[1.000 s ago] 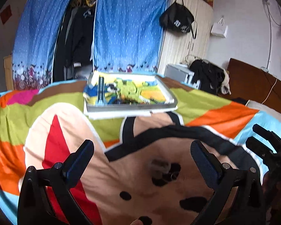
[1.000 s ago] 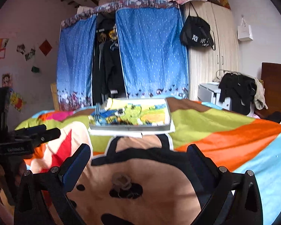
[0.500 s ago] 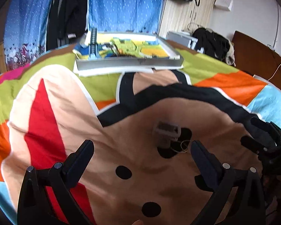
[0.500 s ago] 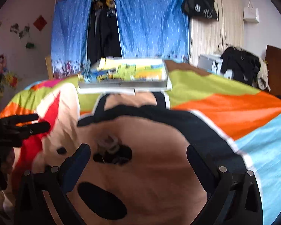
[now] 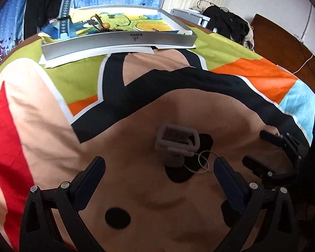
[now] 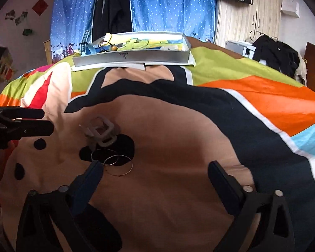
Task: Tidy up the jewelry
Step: 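Grasp the grey buckle with the left tool while the right tool grasps the silver rings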
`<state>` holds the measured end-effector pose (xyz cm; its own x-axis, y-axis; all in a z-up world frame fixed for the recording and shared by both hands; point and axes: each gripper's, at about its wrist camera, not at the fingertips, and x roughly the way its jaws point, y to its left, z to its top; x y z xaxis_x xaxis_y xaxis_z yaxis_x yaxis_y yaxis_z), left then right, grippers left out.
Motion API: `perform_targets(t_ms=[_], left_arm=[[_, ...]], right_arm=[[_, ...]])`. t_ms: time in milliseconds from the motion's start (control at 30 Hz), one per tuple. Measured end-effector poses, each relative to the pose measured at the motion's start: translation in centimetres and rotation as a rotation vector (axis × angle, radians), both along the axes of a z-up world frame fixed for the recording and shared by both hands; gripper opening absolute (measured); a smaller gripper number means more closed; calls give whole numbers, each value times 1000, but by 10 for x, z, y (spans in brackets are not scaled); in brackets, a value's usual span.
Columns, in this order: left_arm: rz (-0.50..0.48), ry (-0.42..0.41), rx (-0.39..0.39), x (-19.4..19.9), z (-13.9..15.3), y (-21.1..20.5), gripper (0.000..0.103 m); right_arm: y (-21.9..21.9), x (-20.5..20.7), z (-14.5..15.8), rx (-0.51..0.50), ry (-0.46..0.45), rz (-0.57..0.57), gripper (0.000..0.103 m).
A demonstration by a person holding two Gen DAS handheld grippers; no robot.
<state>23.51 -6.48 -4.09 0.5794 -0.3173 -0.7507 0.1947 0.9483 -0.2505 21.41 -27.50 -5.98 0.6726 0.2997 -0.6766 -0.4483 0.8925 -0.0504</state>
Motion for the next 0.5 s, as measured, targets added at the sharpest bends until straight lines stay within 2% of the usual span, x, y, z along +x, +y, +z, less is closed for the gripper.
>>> perform_targets(t_ms=[100,233,300,333,367,433,500], left_arm=[[-8,21,-34,16,-4,1,101],[-18,59,-70,34,-12,3,100],[-23,77,-90,42,-15,3,95],[-27,88,-101,46,-16,3,93],[-30,106,-114,52,-19,4,87],[-38,138,-124,59,-24,2,74],[-39,172,-121,65,-30,1,54]], right_arm=[[3,3,-5,-21,10,-5,79],[13,11,-16,-27,45,42,67],[18,18,-23,-31,88,65,54],[21,21,-25,-36,106,67,52],[23,23,-27,-41,120,63,47],[25,29,-29,-37,157,54,45],[27,33,-31,-28,187,41,40]])
